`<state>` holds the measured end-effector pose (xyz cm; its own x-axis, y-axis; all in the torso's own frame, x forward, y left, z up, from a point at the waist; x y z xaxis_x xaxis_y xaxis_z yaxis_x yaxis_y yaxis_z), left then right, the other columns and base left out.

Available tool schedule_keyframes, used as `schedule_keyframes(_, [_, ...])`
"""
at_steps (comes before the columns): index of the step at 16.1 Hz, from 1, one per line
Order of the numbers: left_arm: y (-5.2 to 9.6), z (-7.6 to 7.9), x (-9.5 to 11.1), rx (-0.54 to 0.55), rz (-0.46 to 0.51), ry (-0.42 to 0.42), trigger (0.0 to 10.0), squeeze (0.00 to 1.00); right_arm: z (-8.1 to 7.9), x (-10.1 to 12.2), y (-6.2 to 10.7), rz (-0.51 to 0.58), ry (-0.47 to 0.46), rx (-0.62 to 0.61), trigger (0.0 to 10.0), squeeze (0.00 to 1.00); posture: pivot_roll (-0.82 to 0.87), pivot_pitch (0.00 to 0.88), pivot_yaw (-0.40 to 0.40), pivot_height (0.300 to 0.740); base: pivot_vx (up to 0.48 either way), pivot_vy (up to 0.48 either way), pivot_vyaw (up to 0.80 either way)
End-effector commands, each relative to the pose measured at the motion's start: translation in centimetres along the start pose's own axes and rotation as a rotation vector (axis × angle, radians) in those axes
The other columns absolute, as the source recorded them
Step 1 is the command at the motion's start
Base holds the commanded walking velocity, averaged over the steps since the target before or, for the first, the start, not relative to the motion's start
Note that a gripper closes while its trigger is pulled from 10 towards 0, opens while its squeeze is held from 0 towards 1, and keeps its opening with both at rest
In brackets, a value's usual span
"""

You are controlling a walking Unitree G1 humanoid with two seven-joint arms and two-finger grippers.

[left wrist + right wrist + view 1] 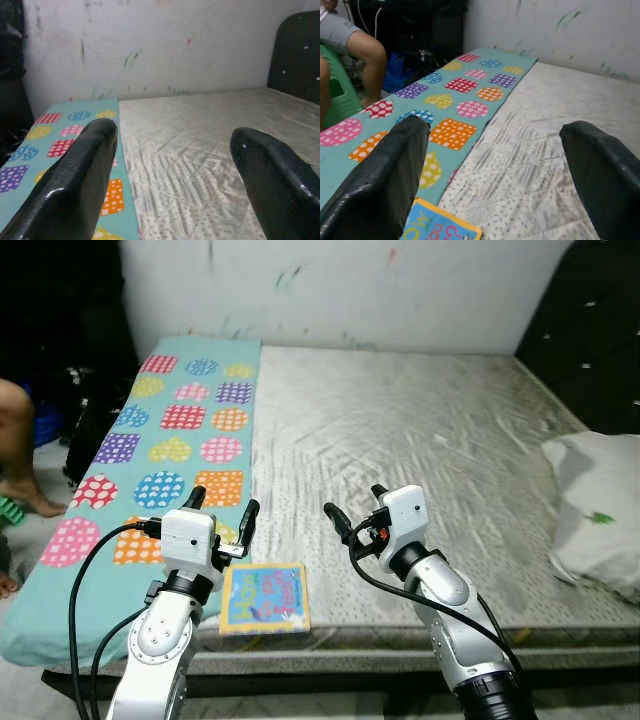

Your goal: Clean up the room

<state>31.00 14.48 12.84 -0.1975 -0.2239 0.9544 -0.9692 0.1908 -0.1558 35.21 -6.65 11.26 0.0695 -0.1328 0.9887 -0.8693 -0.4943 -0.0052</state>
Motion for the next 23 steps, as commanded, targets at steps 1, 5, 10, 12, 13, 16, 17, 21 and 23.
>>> schedule_keyframes(1, [-0.13, 0.28, 0.60, -0.015, 0.024, 0.003, 10.0, 0.00, 0.53, 0.33, 0.08, 0.006, 0.019, -0.012, 10.0, 0.00, -0.09, 0.009, -0.071, 0.740, 0.364, 0.000, 0.00])
schedule_keyframes(5, [-0.18, -0.26, 0.22, 0.032, 0.002, -0.016, 10.0, 0.00, 0.67, 0.34, 0.11, 0.009, 0.020, -0.017, 10.0, 0.00, -0.09, 0.008, -0.072, 0.740, 0.142, 0.000, 0.00])
schedule_keyframes(10, [-0.13, -0.41, -0.01, 0.040, -0.013, -0.038, 10.0, 0.00, 0.95, 0.38, 0.16, 0.016, 0.015, -0.024, 10.0, 0.00, -0.09, 0.008, -0.073, 0.740, 0.000, 0.000, 0.00])
schedule_keyframes(12, [-0.11, -0.38, -0.06, 0.040, -0.014, -0.035, 10.0, 0.00, 0.62, 0.43, 0.07, 0.018, 0.028, -0.010, 10.0, 0.00, -0.08, 0.005, -0.074, 0.740, 0.000, -0.135, 0.70])
schedule_keyframes(13, [-0.10, -0.36, -0.07, 0.039, -0.014, -0.035, 10.0, 0.00, 0.59, 0.40, 0.07, 0.017, 0.027, -0.010, 10.0, 0.00, -0.08, 0.002, -0.074, 0.740, 0.000, -0.296, 0.80])
schedule_keyframes(16, [-0.10, -0.29, -0.09, 0.034, -0.013, -0.033, 10.0, 0.00, 0.55, 0.38, 0.06, 0.017, 0.027, -0.008, 10.0, 0.00, -0.08, 0.001, -0.074, 0.740, 0.000, -0.346, 0.80])
schedule_keyframes(17, [-0.11, -0.28, -0.10, 0.034, -0.013, -0.031, 10.0, 0.00, 0.53, 0.37, 0.06, 0.016, 0.028, -0.007, 10.0, 0.00, -0.08, 0.001, -0.074, 0.740, 0.000, -0.352, 0.80])
schedule_keyframes(21, [-0.15, -0.17, -0.16, 0.030, -0.016, -0.031, 10.0, 0.00, 0.89, 0.65, -0.05, 0.030, 0.004, -0.029, 10.0, 0.00, -0.08, 0.000, -0.076, 0.740, 0.000, -0.324, 0.33])
schedule_keyframes(23, [-0.17, -0.24, -0.26, 0.035, -0.021, -0.021, 10.0, 0.00, 1.24, 0.94, -0.07, 0.046, -0.013, -0.049, 10.0, 0.00, -0.08, 0.000, -0.076, 0.740, 0.000, -0.122, 0.00])
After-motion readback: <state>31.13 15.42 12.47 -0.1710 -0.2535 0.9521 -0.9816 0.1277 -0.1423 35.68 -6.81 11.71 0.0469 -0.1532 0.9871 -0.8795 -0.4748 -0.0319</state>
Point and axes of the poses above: a point about 5 cm out from each wrist's last joint towards the gripper, its own y axis pointing back from the gripper into the wrist, its own x axis along the axis of the wrist's last joint, z = x × y, the point moved 5 cm from there along -y, pointing out of the wrist towards the gripper, and after that the axes turned 9 degrees about -y, right-handed, at the moved point
